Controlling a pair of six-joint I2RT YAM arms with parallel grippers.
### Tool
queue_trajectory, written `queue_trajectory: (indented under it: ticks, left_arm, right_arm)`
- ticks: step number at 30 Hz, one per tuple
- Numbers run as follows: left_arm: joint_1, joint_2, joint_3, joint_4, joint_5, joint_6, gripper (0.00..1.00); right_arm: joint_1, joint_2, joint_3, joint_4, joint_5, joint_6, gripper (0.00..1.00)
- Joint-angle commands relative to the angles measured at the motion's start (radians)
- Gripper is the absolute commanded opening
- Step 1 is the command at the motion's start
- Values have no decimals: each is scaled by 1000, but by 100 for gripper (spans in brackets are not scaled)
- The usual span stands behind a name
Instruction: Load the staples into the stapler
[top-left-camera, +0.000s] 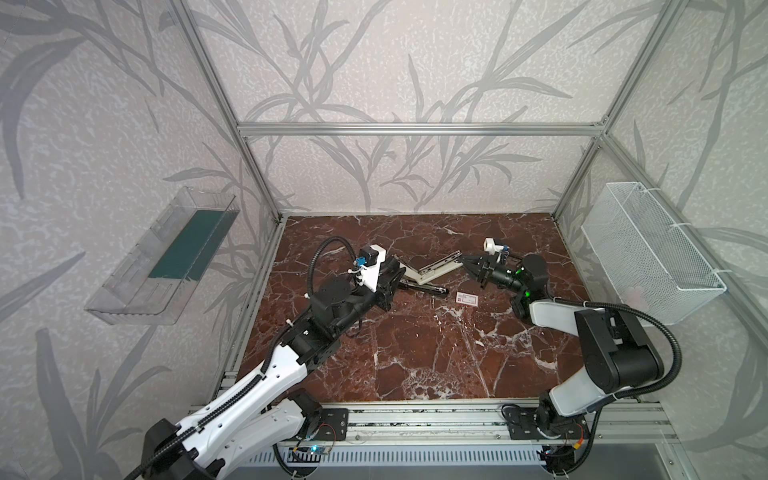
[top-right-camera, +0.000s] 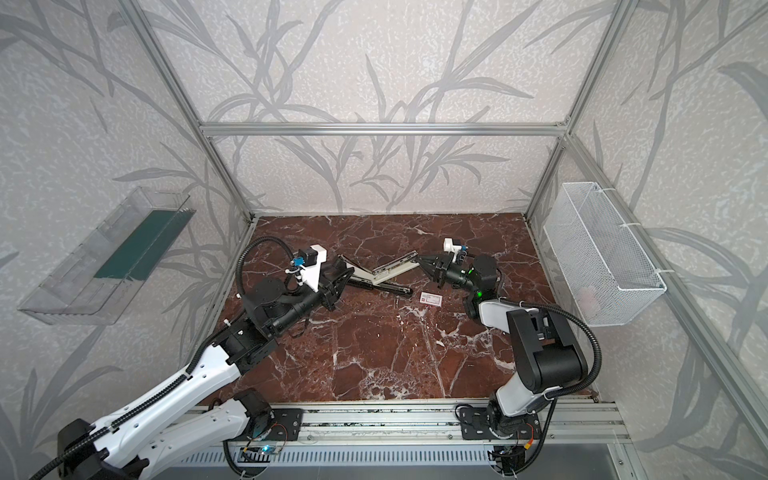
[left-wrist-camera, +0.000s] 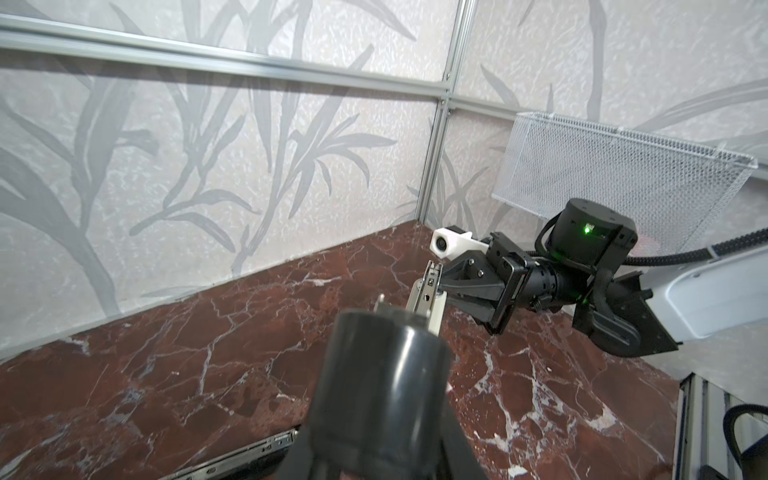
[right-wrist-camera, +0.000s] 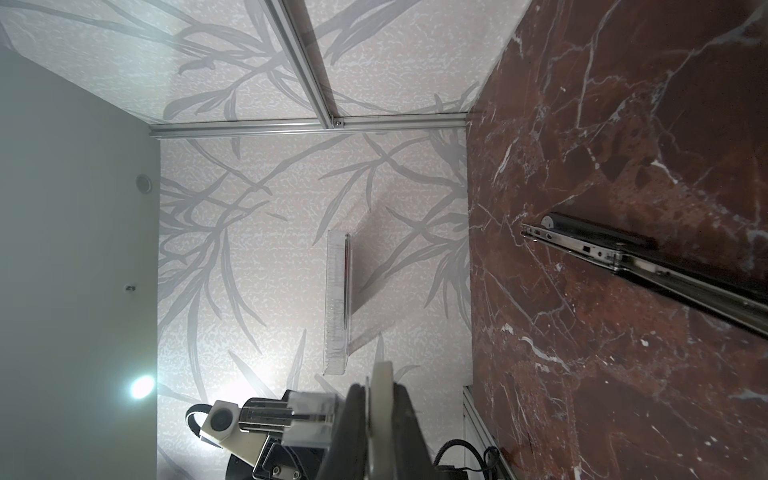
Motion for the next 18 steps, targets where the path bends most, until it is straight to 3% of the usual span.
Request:
queue_trajectory:
  ticks: [1, 12, 16, 18]
  left_arm:
    - [53, -63, -25, 227, -205, 26, 0]
    - [57, -135, -149, 302, -287, -26, 0]
    - [57, -134, -148, 273, -248, -35, 21]
    - [57, -129, -148, 259, -230, -49, 26]
  right_arm:
    - [-35, -46, 0, 29, 88, 28, 0]
    - [-35, -188, 16, -131, 162, -2, 0]
    - [-35, -218, 15, -156, 179, -4, 0]
    - [-35, -230, 14, -153, 193, 0, 0]
